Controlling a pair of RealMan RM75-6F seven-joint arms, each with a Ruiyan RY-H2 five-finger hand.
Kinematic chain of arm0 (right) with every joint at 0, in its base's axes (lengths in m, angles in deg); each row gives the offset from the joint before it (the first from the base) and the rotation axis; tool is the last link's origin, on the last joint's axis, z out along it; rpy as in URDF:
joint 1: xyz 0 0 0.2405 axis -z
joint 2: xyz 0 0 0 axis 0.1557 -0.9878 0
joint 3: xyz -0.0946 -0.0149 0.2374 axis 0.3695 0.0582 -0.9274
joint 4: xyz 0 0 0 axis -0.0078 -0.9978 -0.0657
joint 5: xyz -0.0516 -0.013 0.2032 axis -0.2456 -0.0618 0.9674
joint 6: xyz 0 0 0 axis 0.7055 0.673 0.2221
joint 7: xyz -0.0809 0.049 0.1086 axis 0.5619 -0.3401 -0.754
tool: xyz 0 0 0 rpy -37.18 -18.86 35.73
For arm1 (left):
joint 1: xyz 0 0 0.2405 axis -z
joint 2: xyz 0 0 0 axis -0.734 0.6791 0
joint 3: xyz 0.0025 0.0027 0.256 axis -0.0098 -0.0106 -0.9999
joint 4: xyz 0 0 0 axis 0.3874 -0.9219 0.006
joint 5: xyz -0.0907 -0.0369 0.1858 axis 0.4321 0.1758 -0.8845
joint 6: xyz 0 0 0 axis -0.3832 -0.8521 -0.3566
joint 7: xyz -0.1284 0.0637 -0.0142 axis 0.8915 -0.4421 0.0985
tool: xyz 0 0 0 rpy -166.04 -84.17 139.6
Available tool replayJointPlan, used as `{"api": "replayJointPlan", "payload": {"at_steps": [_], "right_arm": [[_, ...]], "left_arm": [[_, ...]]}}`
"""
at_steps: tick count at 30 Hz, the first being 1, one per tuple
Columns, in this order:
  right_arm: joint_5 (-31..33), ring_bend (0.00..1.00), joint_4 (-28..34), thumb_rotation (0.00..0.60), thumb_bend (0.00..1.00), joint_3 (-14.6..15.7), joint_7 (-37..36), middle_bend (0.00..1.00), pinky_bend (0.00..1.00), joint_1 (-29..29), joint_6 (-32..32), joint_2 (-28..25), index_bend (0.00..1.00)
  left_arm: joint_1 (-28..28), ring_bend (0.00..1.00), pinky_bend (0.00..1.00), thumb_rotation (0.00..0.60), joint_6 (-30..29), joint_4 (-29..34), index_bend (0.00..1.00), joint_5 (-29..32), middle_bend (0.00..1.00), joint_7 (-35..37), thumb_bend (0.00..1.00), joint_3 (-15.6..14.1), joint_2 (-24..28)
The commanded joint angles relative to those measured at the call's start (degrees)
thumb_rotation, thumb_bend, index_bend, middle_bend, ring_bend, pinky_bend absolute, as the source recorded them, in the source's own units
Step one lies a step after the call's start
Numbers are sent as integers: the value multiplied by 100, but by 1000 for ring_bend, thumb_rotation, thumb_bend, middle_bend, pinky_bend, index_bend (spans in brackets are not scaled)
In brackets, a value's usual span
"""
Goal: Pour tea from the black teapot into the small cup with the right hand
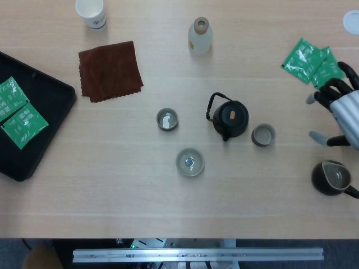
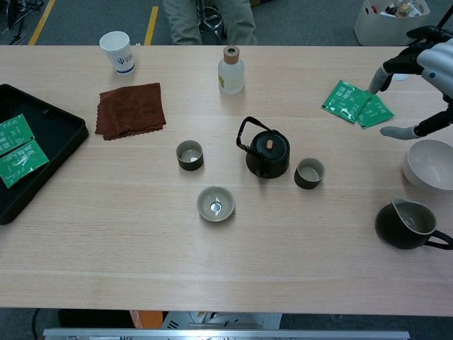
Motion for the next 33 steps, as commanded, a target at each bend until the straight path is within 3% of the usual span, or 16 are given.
{"api": "replayJointPlan", "payload": {"at_steps": [1,8,19,33], "right_arm": [[315,221,42,379,93,-122,285,367,54,-426,-500,183,349],[861,209,-110,361,71,-298,754,355,54,-1111,-1119,665,327],[1622,209,-997,361,73,-365,1391,355,54,-2059,-1636,1749,326],[2367,181,-1920,362,73,-170,2409,330,54,-2570,-1159,2944,311]], "left_arm": [[-17,170,82,600,-13,15,249,-1,253,11,294,-8,11],[-90,170,82,600,-113,58,249,0,253,37,294,-6,52],[-177,170,82,600,-199,16,249,70,253,153,294,23,71],[-253,170,82,600,-249,-93,249,127,253,296,294,47,77]]}}
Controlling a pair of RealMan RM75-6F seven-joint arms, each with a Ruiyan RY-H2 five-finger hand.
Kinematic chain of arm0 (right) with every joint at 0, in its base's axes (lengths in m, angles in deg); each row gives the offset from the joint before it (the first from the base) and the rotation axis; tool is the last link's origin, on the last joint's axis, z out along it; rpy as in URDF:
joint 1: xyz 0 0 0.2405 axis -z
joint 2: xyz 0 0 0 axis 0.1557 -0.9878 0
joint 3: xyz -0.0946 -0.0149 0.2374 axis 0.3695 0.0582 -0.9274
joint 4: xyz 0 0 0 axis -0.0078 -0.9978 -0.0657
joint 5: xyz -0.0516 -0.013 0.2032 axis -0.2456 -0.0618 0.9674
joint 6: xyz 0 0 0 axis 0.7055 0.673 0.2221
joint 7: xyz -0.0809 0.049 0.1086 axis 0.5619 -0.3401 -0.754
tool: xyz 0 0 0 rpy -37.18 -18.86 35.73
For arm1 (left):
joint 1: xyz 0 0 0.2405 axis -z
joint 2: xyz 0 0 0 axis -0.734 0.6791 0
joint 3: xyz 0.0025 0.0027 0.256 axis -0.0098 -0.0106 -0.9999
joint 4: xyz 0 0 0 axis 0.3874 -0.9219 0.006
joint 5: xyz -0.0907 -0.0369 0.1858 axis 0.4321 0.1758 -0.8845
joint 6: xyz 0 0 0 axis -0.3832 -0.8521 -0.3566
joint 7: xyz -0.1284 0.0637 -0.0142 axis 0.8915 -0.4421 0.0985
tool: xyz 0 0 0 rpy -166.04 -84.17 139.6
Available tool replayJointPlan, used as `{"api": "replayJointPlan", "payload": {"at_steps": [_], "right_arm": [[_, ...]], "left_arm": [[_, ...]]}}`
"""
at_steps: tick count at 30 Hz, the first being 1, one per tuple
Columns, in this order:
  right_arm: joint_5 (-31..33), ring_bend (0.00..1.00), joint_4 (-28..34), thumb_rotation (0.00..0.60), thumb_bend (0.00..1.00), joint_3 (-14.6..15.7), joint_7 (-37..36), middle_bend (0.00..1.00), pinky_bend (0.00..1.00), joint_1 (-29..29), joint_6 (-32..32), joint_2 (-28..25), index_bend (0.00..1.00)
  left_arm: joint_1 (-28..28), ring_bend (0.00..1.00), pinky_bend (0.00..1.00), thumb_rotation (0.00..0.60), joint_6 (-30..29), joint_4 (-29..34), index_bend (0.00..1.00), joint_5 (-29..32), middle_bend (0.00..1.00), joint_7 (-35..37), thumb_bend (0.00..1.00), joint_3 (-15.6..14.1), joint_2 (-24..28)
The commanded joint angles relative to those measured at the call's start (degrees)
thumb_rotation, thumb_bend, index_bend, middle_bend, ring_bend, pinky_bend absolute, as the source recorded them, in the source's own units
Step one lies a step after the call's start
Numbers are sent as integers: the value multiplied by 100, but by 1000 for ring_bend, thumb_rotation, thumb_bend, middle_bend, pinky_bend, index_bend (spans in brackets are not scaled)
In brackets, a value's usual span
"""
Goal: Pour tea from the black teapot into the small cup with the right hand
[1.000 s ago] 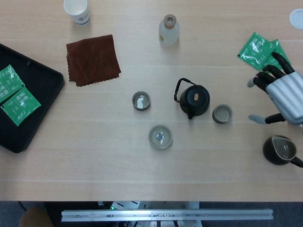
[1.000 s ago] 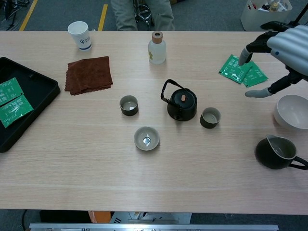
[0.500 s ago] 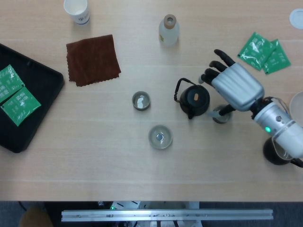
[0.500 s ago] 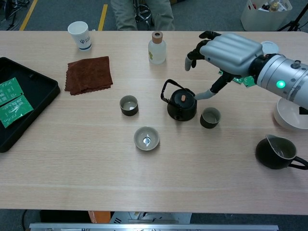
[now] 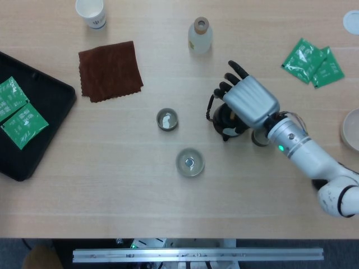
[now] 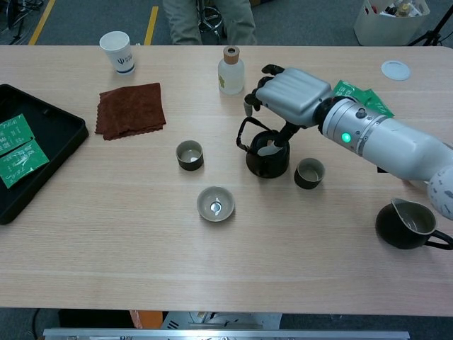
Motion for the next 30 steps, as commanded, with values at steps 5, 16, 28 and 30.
{"api": "replayJointPlan", "payload": {"at_steps": [5,16,28,30], "right_arm": [[383,168,-305,362,76,55,575,314,54,-213,382,500,292],[774,161,-760,362,89,102,1222,308,54,-506,677,1123,281],[1035,161,-1103,365,92,106,1493,308,54,-583,937,1293,281],[1073,161,-1121,364,92,102,1494,308,54,-571,973,1265,281]], "left_arm": [[-16,170,83,600,-2,-66,249,12,253,70,294,11,-7],[-47,170,82,600,-3,-190,249,34,254,222,294,19,-5],[-44,170,83,600,25,-314,249,37,254,335,294,33,-34],[-37,170,83,600,37,-328,249,34,254,342,294,34,-40]]}}
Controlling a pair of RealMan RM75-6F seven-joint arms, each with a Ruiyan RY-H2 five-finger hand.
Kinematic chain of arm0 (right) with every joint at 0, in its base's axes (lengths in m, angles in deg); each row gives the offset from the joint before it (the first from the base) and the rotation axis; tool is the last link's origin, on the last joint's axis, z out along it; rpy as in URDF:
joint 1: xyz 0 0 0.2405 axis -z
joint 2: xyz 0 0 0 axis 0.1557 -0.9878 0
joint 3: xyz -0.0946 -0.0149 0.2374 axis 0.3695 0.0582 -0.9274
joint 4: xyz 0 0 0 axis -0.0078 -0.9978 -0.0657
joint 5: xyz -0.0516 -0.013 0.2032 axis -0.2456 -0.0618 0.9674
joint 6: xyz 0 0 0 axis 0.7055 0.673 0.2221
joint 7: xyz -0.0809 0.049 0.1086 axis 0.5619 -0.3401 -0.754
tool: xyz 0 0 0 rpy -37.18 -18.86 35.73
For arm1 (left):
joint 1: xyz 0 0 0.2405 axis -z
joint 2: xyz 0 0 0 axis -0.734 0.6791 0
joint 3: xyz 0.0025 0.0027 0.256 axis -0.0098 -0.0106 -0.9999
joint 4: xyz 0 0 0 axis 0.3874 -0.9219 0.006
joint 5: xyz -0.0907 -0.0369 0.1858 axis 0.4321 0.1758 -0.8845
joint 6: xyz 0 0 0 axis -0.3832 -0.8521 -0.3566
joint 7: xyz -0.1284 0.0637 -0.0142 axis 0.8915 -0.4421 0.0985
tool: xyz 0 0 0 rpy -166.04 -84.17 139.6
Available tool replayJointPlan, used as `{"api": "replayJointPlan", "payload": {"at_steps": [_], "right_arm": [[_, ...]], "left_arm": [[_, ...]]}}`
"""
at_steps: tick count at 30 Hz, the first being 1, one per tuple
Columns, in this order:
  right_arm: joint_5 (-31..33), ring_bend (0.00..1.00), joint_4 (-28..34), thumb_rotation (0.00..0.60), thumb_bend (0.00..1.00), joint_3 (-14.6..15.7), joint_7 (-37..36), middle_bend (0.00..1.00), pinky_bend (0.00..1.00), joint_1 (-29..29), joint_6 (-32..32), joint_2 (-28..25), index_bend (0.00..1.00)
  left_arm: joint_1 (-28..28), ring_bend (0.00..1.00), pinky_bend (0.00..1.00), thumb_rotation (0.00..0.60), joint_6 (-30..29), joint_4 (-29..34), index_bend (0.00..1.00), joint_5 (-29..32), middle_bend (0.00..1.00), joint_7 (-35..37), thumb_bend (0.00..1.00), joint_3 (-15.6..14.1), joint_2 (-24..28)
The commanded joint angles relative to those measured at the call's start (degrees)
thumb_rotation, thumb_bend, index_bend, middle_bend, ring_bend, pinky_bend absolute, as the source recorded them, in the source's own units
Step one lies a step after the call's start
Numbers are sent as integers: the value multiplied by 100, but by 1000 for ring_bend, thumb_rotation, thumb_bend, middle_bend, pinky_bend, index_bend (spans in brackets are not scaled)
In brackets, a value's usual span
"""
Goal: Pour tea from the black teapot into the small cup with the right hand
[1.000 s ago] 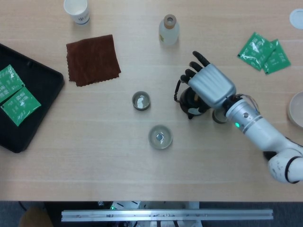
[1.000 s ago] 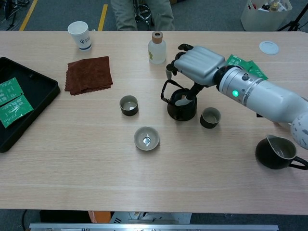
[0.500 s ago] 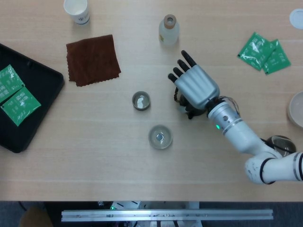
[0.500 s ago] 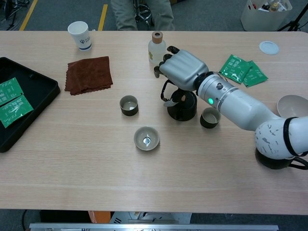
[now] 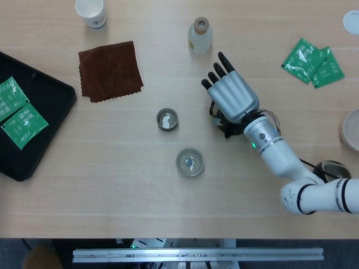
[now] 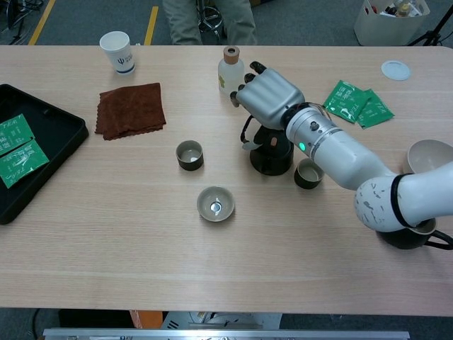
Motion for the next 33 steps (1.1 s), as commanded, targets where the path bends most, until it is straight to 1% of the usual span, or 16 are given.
{"api": "replayJointPlan", "payload": {"at_steps": [1,8,20,25,29,33], "right_arm": [[42,161,-11,363,92,-6,9,308,54,14,41,-41,281],[205,161,87,364,92,11,73,308,54,94,183,-271,281],[454,161,279,364,93,53,-47,308,54,320,385,-719,281],[531,161,391,368,92,108,-222,308,54,381,247,-871,280],[585,160,487,399,93,161,-305,308,54,383,114,-955,280],[590,160,564,404,95,171,-439,309,54,379,40,-1016,281]], "left_arm": [[7,170,83,600,12,-11,249,-6,254,5,294,0,-6],[27,170,83,600,41,-40,249,-31,254,16,293,-3,-29],[84,170,83,600,122,-72,250,-71,254,10,293,-11,-71],[111,170,83,600,158,-78,249,-83,254,2,294,-14,-93],[107,170,82,600,152,-82,249,-70,254,5,293,-12,-95],[91,170,83,600,134,-79,250,-61,254,19,294,-15,-83]]}}
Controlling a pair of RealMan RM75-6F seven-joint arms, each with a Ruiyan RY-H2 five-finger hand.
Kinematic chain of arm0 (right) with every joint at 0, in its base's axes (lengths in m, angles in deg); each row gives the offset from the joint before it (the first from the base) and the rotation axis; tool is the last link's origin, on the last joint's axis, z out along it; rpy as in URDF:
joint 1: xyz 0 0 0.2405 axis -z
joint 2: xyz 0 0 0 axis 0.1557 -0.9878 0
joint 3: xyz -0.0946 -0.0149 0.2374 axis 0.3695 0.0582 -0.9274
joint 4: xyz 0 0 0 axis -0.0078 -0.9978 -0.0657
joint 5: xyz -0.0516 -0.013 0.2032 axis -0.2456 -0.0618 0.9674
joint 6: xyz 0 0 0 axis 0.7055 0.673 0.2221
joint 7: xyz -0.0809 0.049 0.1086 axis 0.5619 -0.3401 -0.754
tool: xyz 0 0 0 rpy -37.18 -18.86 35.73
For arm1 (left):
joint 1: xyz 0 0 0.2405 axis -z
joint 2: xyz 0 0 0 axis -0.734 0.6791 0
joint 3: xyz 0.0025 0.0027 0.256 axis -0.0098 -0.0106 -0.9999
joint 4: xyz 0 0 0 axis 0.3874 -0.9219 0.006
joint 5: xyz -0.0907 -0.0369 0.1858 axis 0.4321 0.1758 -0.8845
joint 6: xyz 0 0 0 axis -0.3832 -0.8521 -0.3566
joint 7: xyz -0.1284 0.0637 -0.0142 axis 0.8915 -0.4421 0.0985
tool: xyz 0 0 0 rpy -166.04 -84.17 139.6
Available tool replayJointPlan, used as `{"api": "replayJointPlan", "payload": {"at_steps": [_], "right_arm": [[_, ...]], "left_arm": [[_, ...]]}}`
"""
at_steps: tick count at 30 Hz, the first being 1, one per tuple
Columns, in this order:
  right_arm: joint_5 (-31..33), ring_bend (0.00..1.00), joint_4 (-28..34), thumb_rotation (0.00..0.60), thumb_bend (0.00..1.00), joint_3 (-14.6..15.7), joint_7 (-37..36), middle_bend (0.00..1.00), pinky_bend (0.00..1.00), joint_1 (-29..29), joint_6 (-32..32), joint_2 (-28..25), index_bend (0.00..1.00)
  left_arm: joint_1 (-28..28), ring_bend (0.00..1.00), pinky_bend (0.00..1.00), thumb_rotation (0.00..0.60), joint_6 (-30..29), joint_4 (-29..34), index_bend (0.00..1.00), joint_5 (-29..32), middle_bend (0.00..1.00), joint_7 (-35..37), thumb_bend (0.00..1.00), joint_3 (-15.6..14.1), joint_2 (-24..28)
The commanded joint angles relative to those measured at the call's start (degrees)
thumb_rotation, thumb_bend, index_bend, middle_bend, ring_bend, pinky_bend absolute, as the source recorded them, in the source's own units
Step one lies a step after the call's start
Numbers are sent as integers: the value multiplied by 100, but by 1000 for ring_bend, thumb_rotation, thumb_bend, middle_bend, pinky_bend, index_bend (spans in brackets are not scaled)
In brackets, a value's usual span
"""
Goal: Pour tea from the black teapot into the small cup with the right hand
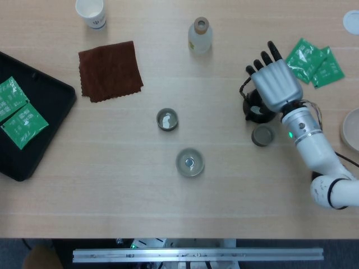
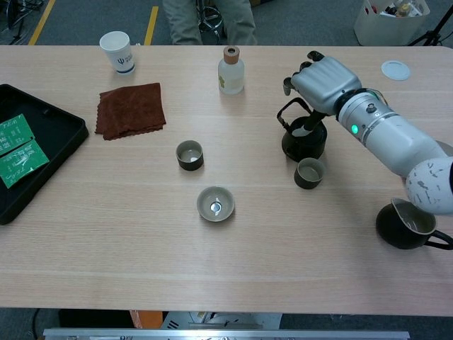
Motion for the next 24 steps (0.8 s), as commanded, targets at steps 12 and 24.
{"api": "replayJointPlan", "payload": {"at_steps": [12,24], "right_arm": [[-655,205,-15,376,95,-205,-1609,379,54,-47,-685,-169,315],[-751,229,-742,357,94,-185,-2249,400,54,-199,-1170,186,337]], "left_arm": [[-64,170,82,600,-60,16,249,58,254,45,293,1,47],[-71,170,82,600,-28,44,249,111,254,27,294,13,75]]}}
